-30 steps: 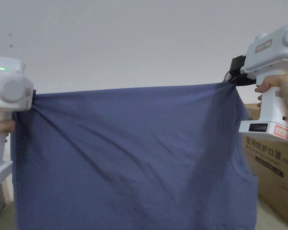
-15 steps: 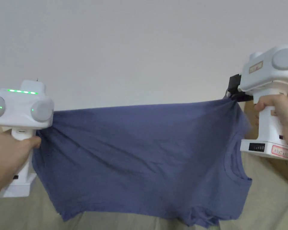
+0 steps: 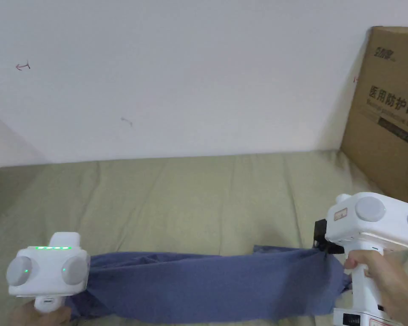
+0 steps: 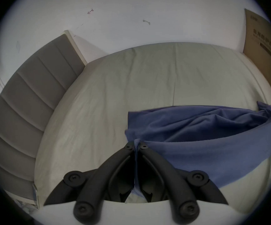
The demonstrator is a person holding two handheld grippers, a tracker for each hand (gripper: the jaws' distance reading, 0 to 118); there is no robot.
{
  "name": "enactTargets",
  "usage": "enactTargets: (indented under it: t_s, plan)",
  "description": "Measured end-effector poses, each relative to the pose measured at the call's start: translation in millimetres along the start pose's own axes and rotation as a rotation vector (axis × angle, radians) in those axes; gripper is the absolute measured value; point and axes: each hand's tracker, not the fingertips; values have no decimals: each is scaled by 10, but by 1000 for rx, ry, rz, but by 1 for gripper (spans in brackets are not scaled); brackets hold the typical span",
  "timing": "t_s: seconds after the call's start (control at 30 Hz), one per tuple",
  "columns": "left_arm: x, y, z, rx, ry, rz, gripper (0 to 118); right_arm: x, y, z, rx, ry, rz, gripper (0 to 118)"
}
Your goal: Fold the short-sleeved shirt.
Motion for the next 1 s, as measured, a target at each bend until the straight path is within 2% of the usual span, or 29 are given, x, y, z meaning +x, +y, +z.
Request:
enactTargets:
  t_s: [0.07, 0.17, 0.27, 0.37, 0.53, 0.73, 0.87, 1.0]
  plan:
    - [-146, -125, 250, 33, -29, 18, 0, 25, -127, 207, 19, 9, 30, 3]
    - [-304, -460, 784, 94, -29, 16, 0, 82, -502, 633, 61, 58, 15, 3]
    - [-457, -914, 1324, 134, -41, -7, 0, 163, -1036, 1072, 88, 106, 65, 3]
    - [-635, -1473, 1812, 151, -41, -3, 0, 308, -1639, 1515, 101, 103, 36, 3]
    - [-837, -2414, 2440, 147, -29, -14, 0, 562, -2633, 2106, 96, 78, 56, 3]
    - [-840, -3307, 2665, 43, -16, -16, 0, 895, -3596, 2263, 18, 21, 45, 3]
    - [-865, -3588, 2736, 29, -16, -9, 0, 1065, -3857, 2247, -8, 17, -6, 3]
    - [-930, -3637, 2837, 57, -13, 4, 0, 1100, -3968, 2278, -7, 31, 1, 3]
